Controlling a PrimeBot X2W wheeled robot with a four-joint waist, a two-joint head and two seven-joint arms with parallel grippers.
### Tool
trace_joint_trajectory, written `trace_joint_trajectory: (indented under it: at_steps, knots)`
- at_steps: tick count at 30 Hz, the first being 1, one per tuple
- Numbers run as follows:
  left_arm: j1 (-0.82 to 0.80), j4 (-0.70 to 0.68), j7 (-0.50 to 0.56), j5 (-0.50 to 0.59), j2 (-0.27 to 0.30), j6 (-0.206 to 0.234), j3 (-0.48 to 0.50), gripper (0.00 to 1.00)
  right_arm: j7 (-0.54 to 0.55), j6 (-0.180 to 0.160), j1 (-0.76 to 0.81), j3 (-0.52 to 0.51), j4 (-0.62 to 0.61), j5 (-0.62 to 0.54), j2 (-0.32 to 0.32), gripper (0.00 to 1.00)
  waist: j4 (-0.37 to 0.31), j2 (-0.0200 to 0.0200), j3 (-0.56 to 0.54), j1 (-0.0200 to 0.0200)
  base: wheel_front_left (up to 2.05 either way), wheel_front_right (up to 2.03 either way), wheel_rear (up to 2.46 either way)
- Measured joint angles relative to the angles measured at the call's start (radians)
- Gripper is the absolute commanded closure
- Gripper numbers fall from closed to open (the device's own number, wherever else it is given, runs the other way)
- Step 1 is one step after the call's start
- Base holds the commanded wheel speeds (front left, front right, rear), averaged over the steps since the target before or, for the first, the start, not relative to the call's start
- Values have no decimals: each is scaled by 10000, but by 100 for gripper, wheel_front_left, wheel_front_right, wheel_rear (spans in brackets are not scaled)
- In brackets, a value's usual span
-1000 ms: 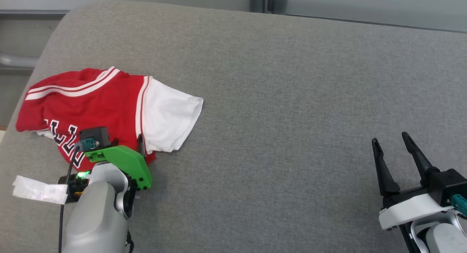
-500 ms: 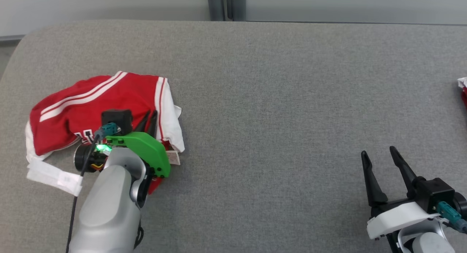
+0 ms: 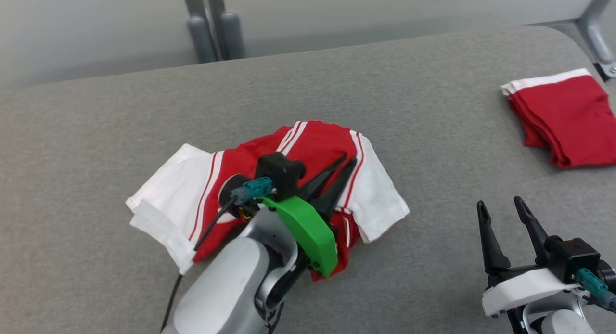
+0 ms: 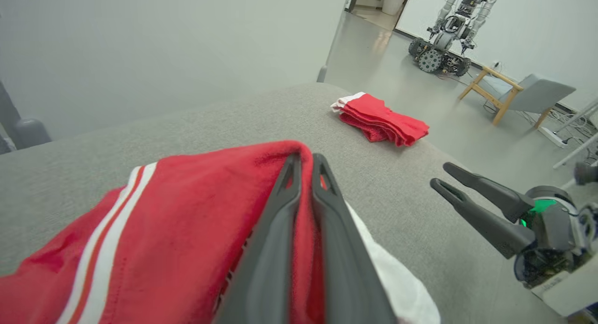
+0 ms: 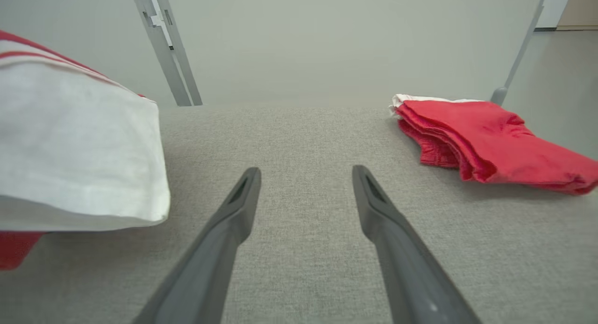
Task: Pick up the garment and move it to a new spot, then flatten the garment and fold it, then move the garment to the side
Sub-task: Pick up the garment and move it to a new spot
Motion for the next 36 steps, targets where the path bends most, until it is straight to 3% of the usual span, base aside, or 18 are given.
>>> trace_joint_trajectory:
  at_steps: [4, 7, 8, 9, 10, 13, 18, 23, 28, 31, 36]
  knots:
    - [-153, 35, 21, -109, -21, -2, -769, 100, 0, 0, 7, -242, 8, 69, 121, 0, -810, 0, 57, 0, 0, 0, 0]
    - [-273, 600, -587, -182, -27, -2, -1233, 100, 0, -2, 43, -299, 27, 73, 293, 0, -1410, 0, 132, 0, 0, 0, 0]
    - [-291, 917, -780, -278, -35, -2, -1383, 96, 0, -2, 84, -303, 71, 73, 326, 0, -1607, 0, 164, 0, 0, 0, 0]
    - [-291, 1308, -972, -253, -35, 36, -1526, 58, 0, -2, 119, -301, 113, 73, 343, 0, -1793, 0, 197, 0, 0, 0, 0]
    - [-291, 1718, -1122, -196, -35, 211, -1657, 0, 0, -2, 151, -274, 151, 73, 359, 0, -1972, 0, 229, 0, 0, 0, 0]
    - [-87, 2274, -1542, -717, -23, 470, -1758, 0, 0, -2, 179, -146, 238, 71, 418, 0, -2389, 0, 287, 0, 0, 0, 0]
    - [617, 2663, -2443, -698, 100, 915, -1670, 0, 0, -2, 371, -155, 219, 17, 326, 0, -2640, 0, 150, 0, 0, 0, 0]
    - [1830, 2128, -3511, -911, 671, 1801, -617, 0, 0, -2, 574, -176, 38, -115, 111, 0, -2468, 0, -149, 0, 0, 0, 0]
    - [3398, 1043, -3701, -851, 1076, 2575, 849, 0, 0, -2, 878, -322, -54, -153, -90, 0, -1994, 0, -548, 0, 0, 0, 0]
    - [4243, 326, -3726, -518, 1139, 2608, 1735, 0, 0, 0, 1011, -383, -107, -159, -198, 0, -1555, 0, -770, 0, 0, 0, 0]
    - [5489, -322, -3724, 240, 849, 2243, 2963, 0, 0, -2, 1271, -779, -196, -184, -284, 0, -791, 0, -1109, 0, 0, 0, 0]
